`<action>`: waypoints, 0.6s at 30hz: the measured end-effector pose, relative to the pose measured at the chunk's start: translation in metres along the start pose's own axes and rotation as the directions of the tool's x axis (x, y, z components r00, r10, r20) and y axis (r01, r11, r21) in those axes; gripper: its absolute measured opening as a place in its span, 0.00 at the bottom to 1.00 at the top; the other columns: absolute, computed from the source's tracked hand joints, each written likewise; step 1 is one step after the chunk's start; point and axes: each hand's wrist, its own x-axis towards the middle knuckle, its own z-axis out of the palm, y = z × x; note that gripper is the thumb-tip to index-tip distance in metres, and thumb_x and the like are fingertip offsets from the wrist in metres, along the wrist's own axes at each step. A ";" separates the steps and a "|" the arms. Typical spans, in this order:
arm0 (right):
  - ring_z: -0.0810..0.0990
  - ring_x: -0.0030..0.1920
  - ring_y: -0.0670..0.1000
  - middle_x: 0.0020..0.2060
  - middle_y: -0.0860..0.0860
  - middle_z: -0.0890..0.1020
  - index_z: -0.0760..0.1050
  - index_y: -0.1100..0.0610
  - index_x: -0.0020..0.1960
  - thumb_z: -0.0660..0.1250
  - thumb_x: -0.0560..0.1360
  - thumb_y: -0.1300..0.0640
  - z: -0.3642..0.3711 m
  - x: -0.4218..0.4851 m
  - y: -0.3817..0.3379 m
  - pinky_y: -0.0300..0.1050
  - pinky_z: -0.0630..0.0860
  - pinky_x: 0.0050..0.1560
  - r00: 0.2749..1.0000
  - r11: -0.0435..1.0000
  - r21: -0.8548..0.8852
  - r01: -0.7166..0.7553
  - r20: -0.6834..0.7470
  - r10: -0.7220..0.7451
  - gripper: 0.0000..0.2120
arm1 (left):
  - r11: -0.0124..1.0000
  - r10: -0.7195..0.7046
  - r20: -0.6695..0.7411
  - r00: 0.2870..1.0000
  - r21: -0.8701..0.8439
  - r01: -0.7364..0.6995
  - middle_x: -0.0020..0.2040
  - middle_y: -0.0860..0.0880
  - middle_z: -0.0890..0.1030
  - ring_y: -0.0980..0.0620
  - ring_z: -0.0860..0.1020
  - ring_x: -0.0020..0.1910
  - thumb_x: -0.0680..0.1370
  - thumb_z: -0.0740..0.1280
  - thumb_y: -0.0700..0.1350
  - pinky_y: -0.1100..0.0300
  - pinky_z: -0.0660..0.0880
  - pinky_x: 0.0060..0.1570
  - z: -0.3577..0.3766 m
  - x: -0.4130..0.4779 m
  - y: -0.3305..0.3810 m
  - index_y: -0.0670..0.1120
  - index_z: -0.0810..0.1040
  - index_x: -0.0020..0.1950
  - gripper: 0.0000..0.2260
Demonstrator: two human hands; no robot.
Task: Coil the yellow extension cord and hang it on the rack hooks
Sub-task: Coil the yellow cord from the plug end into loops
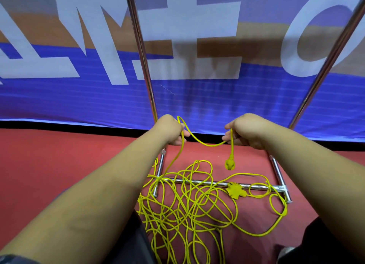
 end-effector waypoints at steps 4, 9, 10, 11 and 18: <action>0.87 0.53 0.55 0.52 0.55 0.88 0.79 0.57 0.69 0.70 0.79 0.62 -0.004 -0.003 0.002 0.49 0.82 0.58 0.974 0.714 -0.668 0.208 0.075 -0.213 0.18 | 0.994 -0.001 -0.003 1.000 -0.113 0.000 0.47 0.42 0.88 0.42 0.87 0.45 0.85 0.62 0.40 0.53 0.84 0.39 -0.004 -0.001 0.003 0.37 0.78 0.53 0.08; 0.81 0.48 0.58 0.49 0.52 0.81 0.80 0.49 0.51 0.73 0.77 0.42 0.007 -0.009 0.003 0.49 0.79 0.44 0.927 0.428 -0.895 0.127 -0.046 -0.371 0.12 | 0.977 -0.013 0.049 0.999 -0.211 0.023 0.50 0.45 0.87 0.41 0.87 0.53 0.81 0.69 0.36 0.53 0.86 0.44 -0.016 0.000 0.006 0.39 0.77 0.61 0.09; 0.80 0.48 0.58 0.49 0.51 0.81 0.79 0.49 0.51 0.72 0.78 0.40 0.009 -0.008 0.004 0.48 0.77 0.44 0.936 0.438 -0.894 0.089 -0.076 -0.345 0.13 | 0.975 -0.014 0.052 0.999 -0.220 0.025 0.51 0.44 0.86 0.42 0.87 0.52 0.80 0.69 0.34 0.54 0.85 0.41 -0.018 0.000 0.006 0.41 0.77 0.62 0.11; 0.80 0.49 0.57 0.50 0.51 0.81 0.79 0.49 0.51 0.70 0.79 0.39 0.009 -0.009 0.004 0.49 0.77 0.45 0.942 0.419 -0.904 0.082 -0.067 -0.330 0.13 | 0.975 -0.016 0.052 0.999 -0.220 0.027 0.52 0.43 0.85 0.43 0.87 0.49 0.80 0.69 0.34 0.55 0.84 0.39 -0.020 0.001 0.005 0.42 0.77 0.63 0.12; 0.81 0.53 0.59 0.52 0.60 0.82 0.78 0.62 0.54 0.63 0.85 0.49 0.008 -0.013 -0.004 0.51 0.80 0.51 0.971 0.814 -0.562 0.147 -0.073 -0.226 0.16 | 0.963 -0.063 0.041 0.997 -0.261 0.072 0.49 0.41 0.84 0.50 0.87 0.43 0.80 0.71 0.37 0.61 0.83 0.38 -0.020 0.004 -0.002 0.37 0.82 0.56 0.06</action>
